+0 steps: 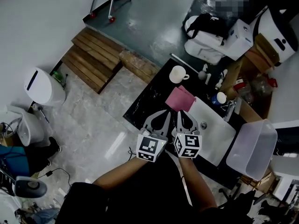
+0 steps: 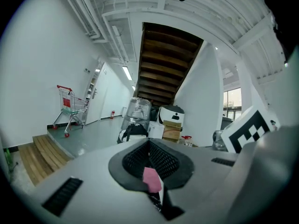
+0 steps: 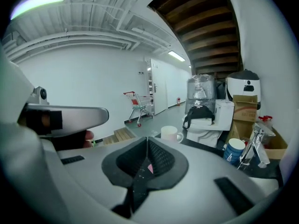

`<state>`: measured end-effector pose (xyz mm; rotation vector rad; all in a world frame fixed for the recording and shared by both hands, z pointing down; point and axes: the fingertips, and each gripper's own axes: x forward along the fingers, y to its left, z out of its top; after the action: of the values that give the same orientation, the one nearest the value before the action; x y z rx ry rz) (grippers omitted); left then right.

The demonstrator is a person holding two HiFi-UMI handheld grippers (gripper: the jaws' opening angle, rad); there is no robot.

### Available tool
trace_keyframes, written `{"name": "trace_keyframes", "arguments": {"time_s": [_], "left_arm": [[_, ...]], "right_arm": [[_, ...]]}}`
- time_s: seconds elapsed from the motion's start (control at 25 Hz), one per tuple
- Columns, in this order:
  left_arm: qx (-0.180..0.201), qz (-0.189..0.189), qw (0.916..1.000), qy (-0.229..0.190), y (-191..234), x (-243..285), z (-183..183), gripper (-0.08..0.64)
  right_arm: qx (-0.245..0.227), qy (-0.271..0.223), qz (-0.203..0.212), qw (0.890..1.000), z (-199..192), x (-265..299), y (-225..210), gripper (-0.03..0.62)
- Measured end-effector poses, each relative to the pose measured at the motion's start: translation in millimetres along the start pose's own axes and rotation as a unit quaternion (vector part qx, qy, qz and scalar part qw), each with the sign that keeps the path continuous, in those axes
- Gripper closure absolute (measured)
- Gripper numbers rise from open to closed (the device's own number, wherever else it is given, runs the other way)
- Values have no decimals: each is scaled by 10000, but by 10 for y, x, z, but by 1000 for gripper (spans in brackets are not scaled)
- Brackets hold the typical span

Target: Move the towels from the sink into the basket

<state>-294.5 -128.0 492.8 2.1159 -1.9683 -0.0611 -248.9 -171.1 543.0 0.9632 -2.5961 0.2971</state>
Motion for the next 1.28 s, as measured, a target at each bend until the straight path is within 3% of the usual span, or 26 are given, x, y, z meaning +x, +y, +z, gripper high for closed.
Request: {"name": "trace_keyframes", "arguments": {"time_s": [0.68, 1.04, 1.28], "left_arm": [[-93, 7, 9984, 554, 245, 951, -217, 555], [-171, 127, 9963, 833, 360, 1131, -433, 555], [-14, 185, 9949, 987, 416, 1138, -487, 555]], "right_arm": [[-2, 1109, 377, 9931, -565, 1030, -590, 561], [207, 1693, 511, 9840, -1017, 1435, -804, 295], [-57, 1993, 319, 9794, -1265, 1602, -952, 237]]}}
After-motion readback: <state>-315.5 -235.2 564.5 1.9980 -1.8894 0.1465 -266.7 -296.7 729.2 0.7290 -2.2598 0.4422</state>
